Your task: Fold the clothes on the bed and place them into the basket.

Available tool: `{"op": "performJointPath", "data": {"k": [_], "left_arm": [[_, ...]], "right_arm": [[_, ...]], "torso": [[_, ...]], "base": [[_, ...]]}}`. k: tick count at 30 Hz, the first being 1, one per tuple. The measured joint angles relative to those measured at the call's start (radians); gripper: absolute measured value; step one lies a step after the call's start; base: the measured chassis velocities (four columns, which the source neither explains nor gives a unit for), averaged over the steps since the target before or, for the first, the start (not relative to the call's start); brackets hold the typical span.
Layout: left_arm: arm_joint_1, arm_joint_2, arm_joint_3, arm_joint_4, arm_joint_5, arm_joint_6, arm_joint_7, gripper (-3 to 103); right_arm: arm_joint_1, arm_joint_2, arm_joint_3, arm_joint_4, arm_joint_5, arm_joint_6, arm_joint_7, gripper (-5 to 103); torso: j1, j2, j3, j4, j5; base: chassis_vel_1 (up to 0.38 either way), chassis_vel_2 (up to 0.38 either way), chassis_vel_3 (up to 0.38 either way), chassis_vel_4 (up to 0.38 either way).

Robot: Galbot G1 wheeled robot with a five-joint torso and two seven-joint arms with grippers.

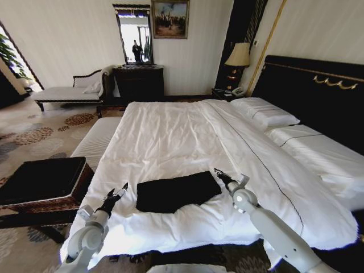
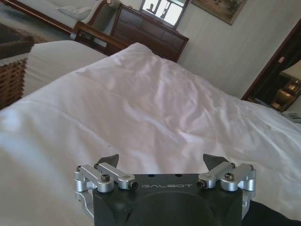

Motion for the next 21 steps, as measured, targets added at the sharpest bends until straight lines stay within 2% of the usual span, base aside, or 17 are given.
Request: {"op": "performJointPath", "data": {"k": [2, 3, 4, 5, 6, 7, 8, 9, 10, 11, 12, 13, 15, 19, 21], "left_arm": [[-0.003, 0.008, -0.039, 0.028, 0.052, 0.012, -0.036, 100], [-0.001, 0.016, -0.06, 0.053, 0.081, 0.013, -0.045, 100], [-0.001, 0.016, -0.06, 0.053, 0.081, 0.013, -0.045, 100], [0.004, 0.024, -0.072, 0.072, 0.102, 0.008, -0.044, 100], [0.017, 0.034, -0.077, 0.096, 0.134, -0.009, -0.03, 100], [0.028, 0.038, -0.078, 0.107, 0.156, -0.021, -0.019, 100], [0.056, 0.045, -0.069, 0.125, 0.213, -0.07, 0.021, 100], [0.077, 0.047, -0.06, 0.126, 0.234, -0.116, 0.051, 100], [0.077, 0.047, -0.06, 0.126, 0.234, -0.116, 0.051, 100], [0.1, 0.047, -0.048, 0.125, 0.247, -0.183, 0.086, 100], [0.11, 0.046, -0.044, 0.125, 0.252, -0.218, 0.101, 100], [0.126, 0.038, -0.033, 0.123, 0.275, -0.306, 0.14, 100], [0.128, 0.02, -0.029, 0.144, 0.327, -0.4, 0.173, 100], [0.108, 0.013, -0.052, 0.2, 0.358, -0.441, 0.18, 100], [0.103, 0.014, -0.063, 0.211, 0.359, -0.443, 0.18, 100]], "right_arm": [[-0.097, -0.005, 0.05, 0.163, 0.063, -0.032, 0.123, 52], [-0.139, -0.005, 0.064, 0.219, 0.078, -0.041, 0.152, 58], [-0.139, -0.005, 0.064, 0.219, 0.078, -0.041, 0.152, 58], [-0.175, -0.003, 0.068, 0.257, 0.083, -0.047, 0.17, 63], [-0.205, 0.001, 0.069, 0.285, 0.081, -0.052, 0.182, 63], [-0.219, 0.002, 0.069, 0.297, 0.078, -0.055, 0.188, 69], [-0.249, 0.009, 0.065, 0.316, 0.069, -0.06, 0.202, 74], [-0.26, 0.012, 0.063, 0.323, 0.066, -0.061, 0.207, 80], [-0.26, 0.012, 0.063, 0.323, 0.066, -0.061, 0.207, 80], [-0.271, 0.016, 0.061, 0.327, 0.064, -0.062, 0.214, 85], [-0.276, 0.019, 0.06, 0.329, 0.063, -0.062, 0.218, 85], [-0.286, 0.023, 0.06, 0.335, 0.063, -0.062, 0.227, 90], [-0.301, 0.03, 0.06, 0.343, 0.063, -0.062, 0.239, 99], [-0.307, 0.04, 0.059, 0.328, 0.058, -0.062, 0.242, 100], [-0.306, 0.042, 0.057, 0.319, 0.055, -0.062, 0.241, 100]], "torso": [[0.0, 0.0, 0.0, -0.0001, 0.0005], [0.0, 0.0, 0.0, 0.0, -0.0002], [0.0, 0.0, 0.0, 0.0, -0.0002], [0.0, 0.0, 0.0, -0.0002, 0.0002], [0.0, 0.0, 0.0, -0.0003, 0.0006], [0.0, 0.0, 0.0, -0.0003, 0.0006], [0.0, 0.0, 0.0, 0.0002, -0.0002], [0.0, 0.0, 0.0, 0.0001, 0.0001], [0.0, 0.0, 0.0, 0.0001, 0.0001], [0.0, 0.0, 0.0, 0.0003, 0.0004], [0.0, 0.0, 0.0, 0.0004, 0.0005], [0.0, 0.0, 0.0, 0.0003, 0.0004], [0.0, 0.0, 0.0, -0.0001, 0.0005], [0.0, 0.0, 0.0, 0.0, 0.0002], [0.0, 0.0, 0.0, 0.0, 0.0002]], "base": [[0.0, 0.0, 0.0, 0.0], [0.0, 0.0, 0.0, 0.0], [0.0, 0.0, 0.0, 0.0], [0.0, 0.0, 0.0, 0.0], [0.0, 0.0, 0.0, 0.0], [0.0, 0.0, 0.0, 0.0], [0.0, 0.0, 0.0, 0.0], [0.0, 0.0, 0.0, 0.0], [0.0, 0.0, 0.0, 0.0], [0.0, 0.0, 0.0, 0.0], [0.0, 0.0, 0.0, 0.0], [0.0, 0.0, 0.0, 0.0], [0.0, 0.0, 0.0, 0.0], [0.0, 0.0, 0.0, 0.0], [0.0, 0.0, 0.0, 0.0]]}}
